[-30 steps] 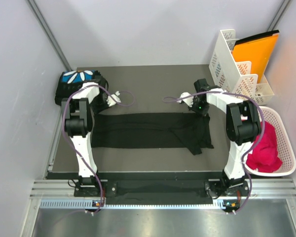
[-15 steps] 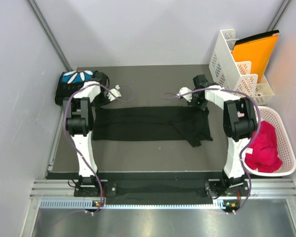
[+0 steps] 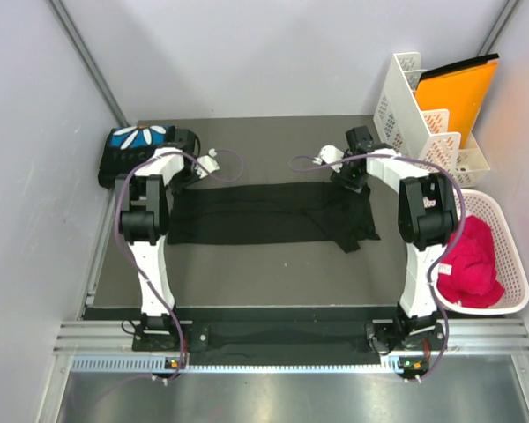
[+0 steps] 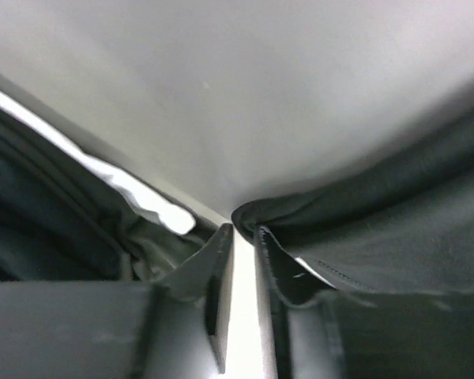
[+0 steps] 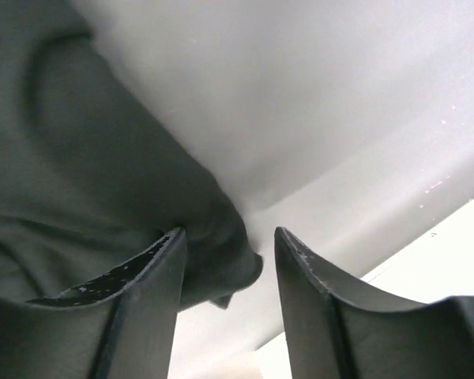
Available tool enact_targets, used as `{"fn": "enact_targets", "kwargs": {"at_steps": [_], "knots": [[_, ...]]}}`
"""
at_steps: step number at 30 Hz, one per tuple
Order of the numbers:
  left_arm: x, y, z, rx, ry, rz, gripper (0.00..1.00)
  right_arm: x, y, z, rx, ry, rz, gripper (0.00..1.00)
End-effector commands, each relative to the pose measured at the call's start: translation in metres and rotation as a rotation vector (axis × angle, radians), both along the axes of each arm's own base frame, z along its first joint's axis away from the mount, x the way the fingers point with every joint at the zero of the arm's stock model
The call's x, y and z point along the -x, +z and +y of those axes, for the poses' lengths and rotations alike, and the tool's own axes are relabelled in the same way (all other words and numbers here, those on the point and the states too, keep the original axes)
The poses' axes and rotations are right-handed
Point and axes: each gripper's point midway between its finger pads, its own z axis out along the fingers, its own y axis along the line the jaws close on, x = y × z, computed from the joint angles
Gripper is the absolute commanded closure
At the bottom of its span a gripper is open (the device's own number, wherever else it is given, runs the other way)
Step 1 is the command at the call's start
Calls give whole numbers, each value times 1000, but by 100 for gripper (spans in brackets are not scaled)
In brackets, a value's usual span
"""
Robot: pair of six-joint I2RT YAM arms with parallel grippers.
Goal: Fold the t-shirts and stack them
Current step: Fold the tshirt
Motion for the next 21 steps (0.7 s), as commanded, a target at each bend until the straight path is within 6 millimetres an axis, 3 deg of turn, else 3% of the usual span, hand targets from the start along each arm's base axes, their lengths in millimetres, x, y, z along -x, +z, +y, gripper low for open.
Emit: {"fn": "enact_targets", "kwargs": {"at_steps": [1, 6, 9, 13, 17, 21], "knots": [[-3, 47, 2, 5, 28, -145, 74, 22, 38, 14, -127, 4, -6, 48], [6, 73, 4, 1, 33, -199, 63, 43, 66, 16, -171, 8, -9, 44], [10, 88, 2, 11, 9, -211, 62, 60, 69, 20, -197, 25, 33, 43], [21, 97, -8, 50, -63, -170, 58, 79, 59, 20, -207, 37, 96, 43], [39, 87, -15, 77, -133, -98, 55, 85, 49, 20, -205, 33, 119, 43], [74, 72, -28, 138, -231, 39, 56, 86, 51, 21, -211, 29, 115, 45]]}}
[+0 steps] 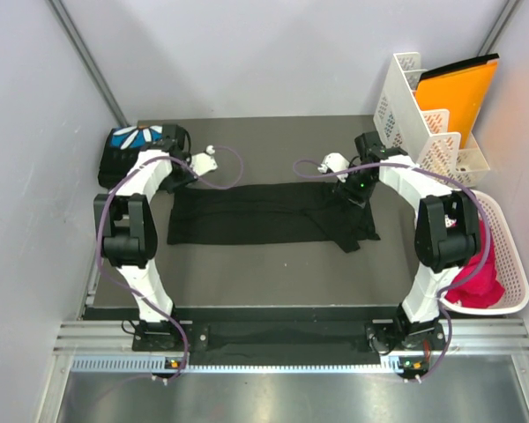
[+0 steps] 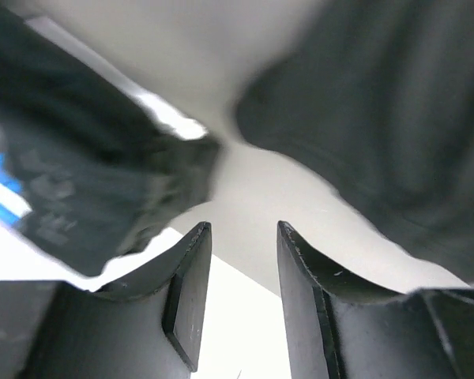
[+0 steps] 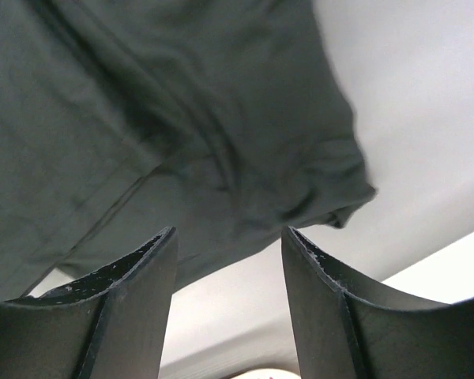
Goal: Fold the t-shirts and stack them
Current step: Fold the tshirt
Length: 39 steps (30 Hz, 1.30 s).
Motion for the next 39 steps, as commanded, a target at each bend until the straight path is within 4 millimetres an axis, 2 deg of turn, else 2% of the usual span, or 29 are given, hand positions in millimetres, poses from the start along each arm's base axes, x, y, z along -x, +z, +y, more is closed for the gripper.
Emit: {"fn": "enact_targets", "kwargs": {"at_steps": [1, 2, 5, 18, 26, 33, 39], "knots": [[44, -4, -15, 55, -159, 138, 55, 3, 12, 4, -36, -6, -14, 45], [55, -10, -15, 54, -178, 177, 55, 3, 13, 3, -32, -5, -16, 45], [71, -15, -14, 37, -231, 229, 55, 3, 14, -1, -17, -5, -22, 44], [102, -25, -34, 158, -268, 347, 54, 0, 9, 1, -17, -2, -10, 44], [94, -48, -22, 100, -217, 340, 52, -2, 6, 10, -27, 11, -3, 45], [89, -60, -22, 103, -198, 348, 53, -4, 6, 11, -26, 16, 3, 46], [86, -66, -21, 98, -188, 351, 65, -3, 5, 14, -31, 22, 7, 47]]}}
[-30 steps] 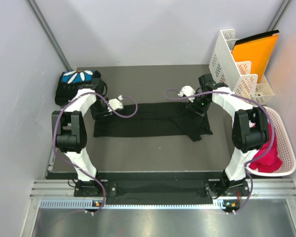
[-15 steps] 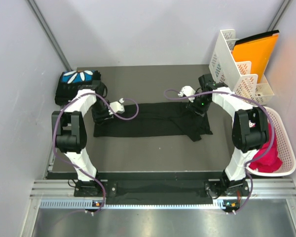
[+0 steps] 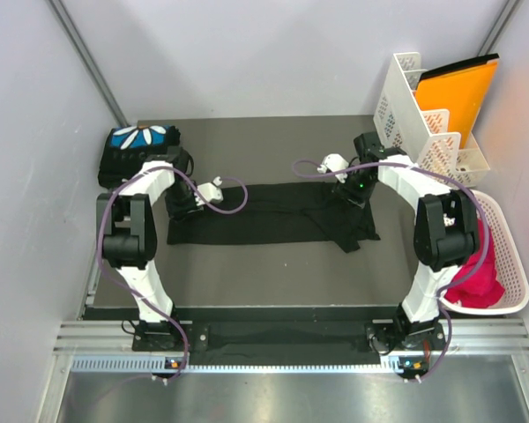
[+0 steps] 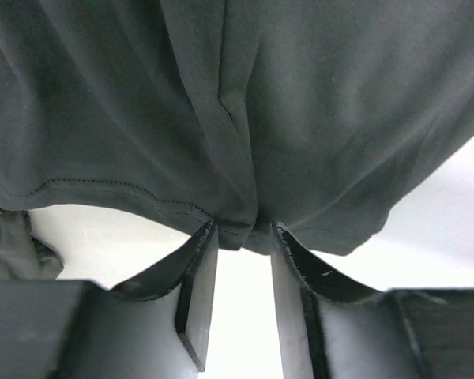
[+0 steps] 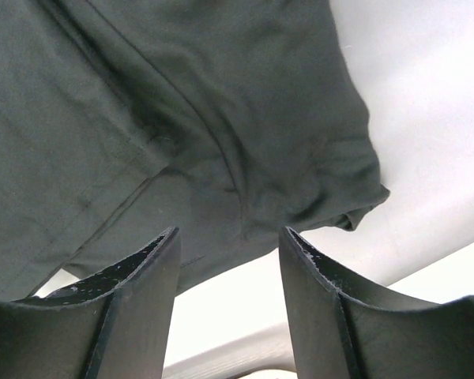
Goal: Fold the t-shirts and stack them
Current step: Fold the tshirt
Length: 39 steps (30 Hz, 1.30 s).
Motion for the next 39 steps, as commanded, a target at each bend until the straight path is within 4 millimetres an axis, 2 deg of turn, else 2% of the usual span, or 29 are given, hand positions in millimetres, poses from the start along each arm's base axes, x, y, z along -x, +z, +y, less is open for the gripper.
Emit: {"fn": "enact_targets", "kwargs": {"at_steps": [1, 4, 5, 8, 11, 15, 19, 28, 30, 35, 36, 39], "knots": [[-3, -6, -1, 3, 8, 3, 68, -7, 10, 12, -36, 19, -17, 48], [-3, -6, 0, -4, 7, 9, 81, -6, 7, 13, -35, 22, -10, 48], [-2, -6, 1, -6, 4, 15, 91, -6, 7, 13, -35, 23, -11, 48], [-1, -3, 2, -12, -5, 28, 98, -4, 2, 12, -24, 24, -4, 48], [-4, 3, 3, -14, -12, 17, 98, -2, -5, 13, -13, 30, 4, 48], [-10, 12, 2, -9, -12, -3, 97, 4, -24, 14, 14, 38, 43, 49], [-14, 17, 2, -11, -12, -12, 96, 4, -31, 17, 16, 38, 52, 51], [-12, 22, 3, -15, -18, -15, 97, 2, -38, 16, 29, 26, 60, 74], [-12, 22, 3, -17, -21, -14, 97, 3, -41, 14, 35, 24, 67, 83], [-9, 18, 6, -25, -23, -4, 100, 2, -42, 15, 38, 29, 67, 90], [-9, 18, 12, -56, -25, -2, 100, 2, -42, 15, 39, 28, 65, 92], [-9, 19, 17, -73, -28, -6, 100, 2, -44, 15, 42, 33, 71, 93]]}}
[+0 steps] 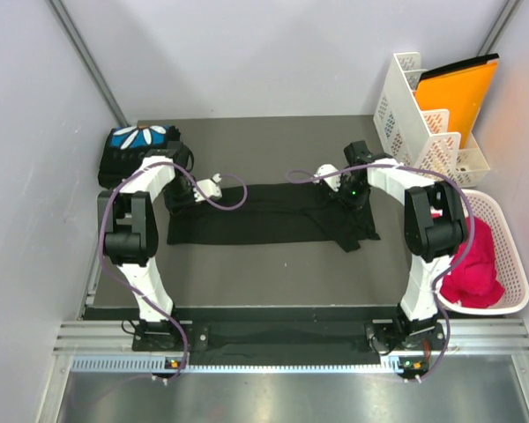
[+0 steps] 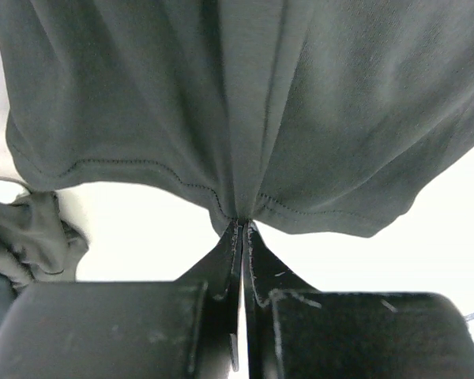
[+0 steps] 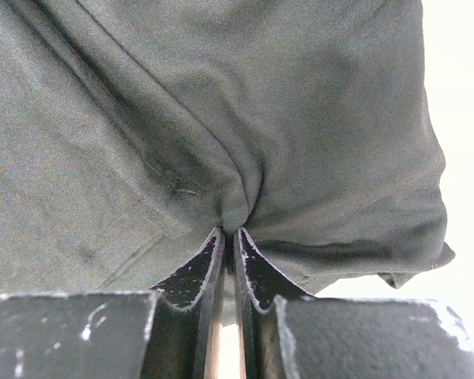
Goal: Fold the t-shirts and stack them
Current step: Fold the tshirt
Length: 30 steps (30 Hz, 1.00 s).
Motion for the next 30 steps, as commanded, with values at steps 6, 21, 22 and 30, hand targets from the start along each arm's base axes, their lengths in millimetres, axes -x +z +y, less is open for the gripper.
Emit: {"fn": "enact_targets", "kwargs": {"at_steps": [6, 21, 22, 30], "knots": [[2, 17, 17, -44, -26, 2, 100, -3, -7, 7, 4, 19, 1, 94], [28, 10, 12, -4, -61, 112, 67, -1, 0, 12, -8, 27, 5, 57], [28, 10, 12, -4, -61, 112, 65, -2, 1, 11, -9, 25, 2, 54], [-6, 36, 14, -1, -4, -18, 65, 9, 33, 11, -29, 36, -10, 49]]}}
